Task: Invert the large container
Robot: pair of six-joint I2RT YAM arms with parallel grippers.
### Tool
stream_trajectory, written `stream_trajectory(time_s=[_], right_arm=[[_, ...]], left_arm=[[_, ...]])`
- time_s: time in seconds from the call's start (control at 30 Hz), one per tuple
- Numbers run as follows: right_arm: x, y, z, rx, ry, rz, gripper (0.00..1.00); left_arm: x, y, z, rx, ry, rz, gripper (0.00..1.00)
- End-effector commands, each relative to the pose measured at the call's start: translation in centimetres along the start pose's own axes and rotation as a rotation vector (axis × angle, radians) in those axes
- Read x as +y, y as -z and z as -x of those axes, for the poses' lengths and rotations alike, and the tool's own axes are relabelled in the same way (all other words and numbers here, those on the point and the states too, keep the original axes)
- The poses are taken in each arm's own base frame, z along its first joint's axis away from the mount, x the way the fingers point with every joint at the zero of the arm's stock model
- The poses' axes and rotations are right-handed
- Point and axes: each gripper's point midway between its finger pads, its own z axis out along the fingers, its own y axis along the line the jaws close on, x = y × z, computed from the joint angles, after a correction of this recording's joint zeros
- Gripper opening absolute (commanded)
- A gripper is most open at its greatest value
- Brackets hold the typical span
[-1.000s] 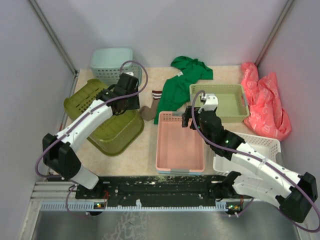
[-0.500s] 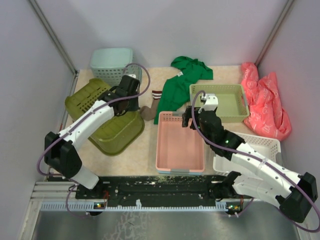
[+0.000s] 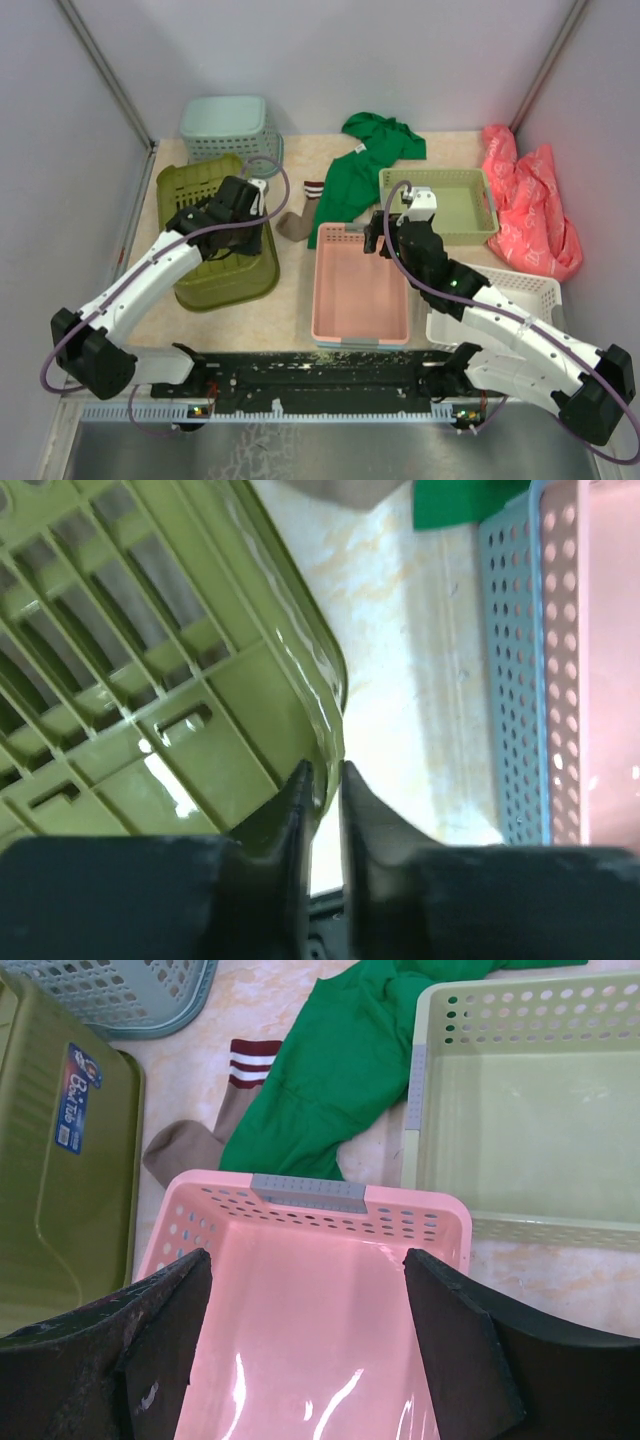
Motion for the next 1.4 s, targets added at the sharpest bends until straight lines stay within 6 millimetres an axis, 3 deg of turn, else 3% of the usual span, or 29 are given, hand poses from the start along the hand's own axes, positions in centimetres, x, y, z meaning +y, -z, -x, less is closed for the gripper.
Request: stream_trajectory(time_s=[0.0,0.07,0.13,0.3,0.43,0.53,0.63,0.73,0.93,1.07,1.2,1.37], right_arm=[[0.2,-0.2,1.2,-0.044,-0.025,0.001,0.78],[0.2,-0.2,1.1,-0.044,-0.024,0.002,0.78],[0.3,-0.3,1.0,-0.041,-0.025,0.006,0.78],[0.3,-0.1,0.9,-0.043,-0.044,0.011,0.78],[0.0,0.2,0.9,-0.041,-0.052,0.006,0.78],[-0.5,0.7,1.1,-0.043,-0.048,-0.011,0.78],[-1.4,1.4,1.5,-0.059,-0.044,-0.037,0.78],[-2.1,1.7,1.5,-0.064,-0.031,-0.061,0.78],[-1.8,0.9,0.8,-0.031,-0.009,-0.07,0.79],[-0.1,-0.7,0.0,0.057,-0.03,-0.071,0.8],[4.3,-2.0,-2.0,0.179,-0.017,0.016,0.81],[10.7,-1.8,-4.4,0.251,-0.014,0.137,0.81]], left_arm=[[1.3,2.2,-2.1,0.055,-0.019,0.047,0.42],[1.0,3.1,-0.7,0.019,-0.01,0.037,0.6],[0.0,4.3,1.8,-0.046,0.006,-0.007,0.72],[-3.2,4.7,9.1,-0.28,0.115,-0.133,0.73],[-6.5,1.4,13.0,-0.306,0.187,-0.233,0.71],[-6.7,-2.6,14.2,-0.28,0.226,-0.182,0.71],[-5.6,-5.5,13.7,-0.241,0.255,-0.118,0.72],[-4.0,-7.0,10.9,-0.147,0.281,-0.081,0.72],[-0.4,-6.0,2.3,-0.035,0.291,-0.021,0.73],[3.3,-4.0,-1.0,0.008,0.312,0.021,0.73],[5.4,-1.3,0.3,-0.057,0.32,0.006,0.73],[2.6,1.9,4.8,-0.194,0.283,-0.172,0.76]])
